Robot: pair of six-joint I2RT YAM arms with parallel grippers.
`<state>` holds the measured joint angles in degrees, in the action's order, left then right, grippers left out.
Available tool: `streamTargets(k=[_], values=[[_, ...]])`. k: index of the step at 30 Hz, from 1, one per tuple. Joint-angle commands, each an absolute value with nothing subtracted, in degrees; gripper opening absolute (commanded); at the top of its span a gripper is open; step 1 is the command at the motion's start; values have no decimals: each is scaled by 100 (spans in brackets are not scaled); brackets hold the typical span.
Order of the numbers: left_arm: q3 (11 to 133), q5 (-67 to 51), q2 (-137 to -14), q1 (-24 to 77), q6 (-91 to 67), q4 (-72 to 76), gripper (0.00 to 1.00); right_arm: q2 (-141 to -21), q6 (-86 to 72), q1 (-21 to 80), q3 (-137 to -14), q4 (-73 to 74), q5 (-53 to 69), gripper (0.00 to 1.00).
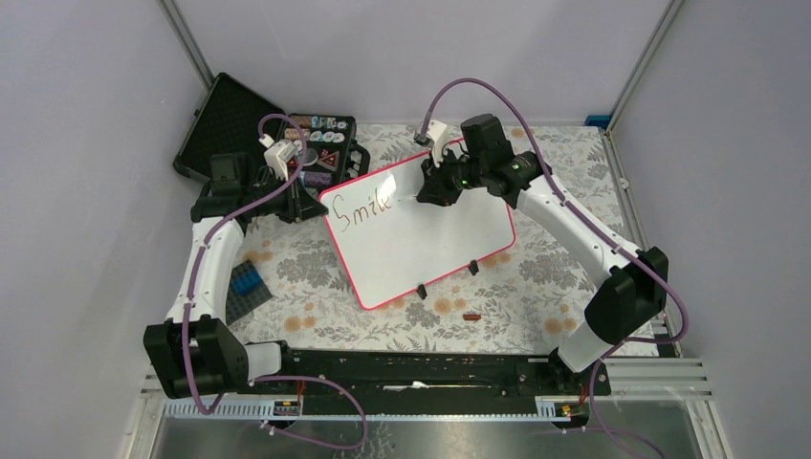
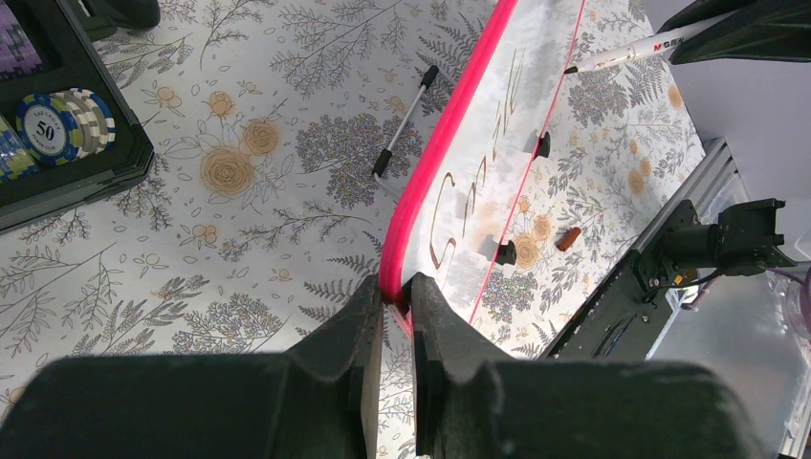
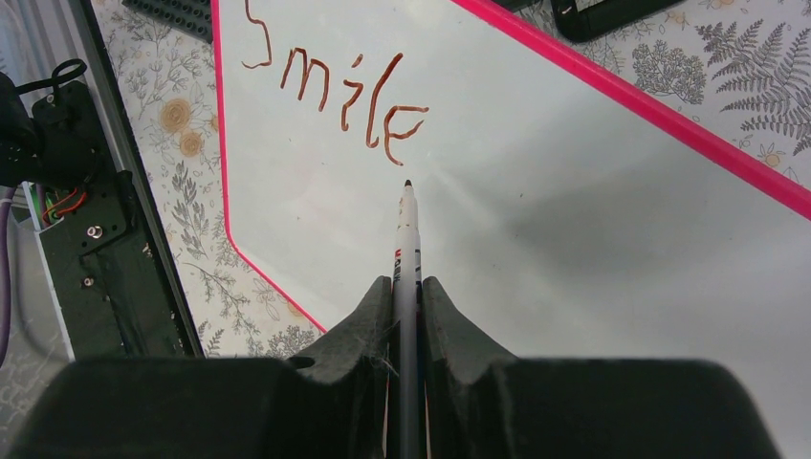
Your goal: Write a sentence on the whiteboard
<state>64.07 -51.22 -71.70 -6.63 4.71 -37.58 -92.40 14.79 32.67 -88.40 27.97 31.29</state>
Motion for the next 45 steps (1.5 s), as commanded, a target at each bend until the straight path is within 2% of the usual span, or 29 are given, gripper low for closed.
streamTargets(k=[1, 26, 37, 45], values=[[6471, -4935, -7059, -618, 758, -3560, 0, -9025, 1520, 3243, -8828, 2665, 3297, 0], [6463, -4931, -7040, -598, 791, -3562, 0, -9503, 1468, 3292, -9237, 2654, 3003, 0], [6464, -4921, -7058, -597, 791, -3560, 0, -9588, 1573, 3295, -8996, 2629, 2837, 0], [6547, -4859, -7133, -542, 826, -3593, 0, -9321, 1561, 3527, -8671, 2646, 3206, 0]])
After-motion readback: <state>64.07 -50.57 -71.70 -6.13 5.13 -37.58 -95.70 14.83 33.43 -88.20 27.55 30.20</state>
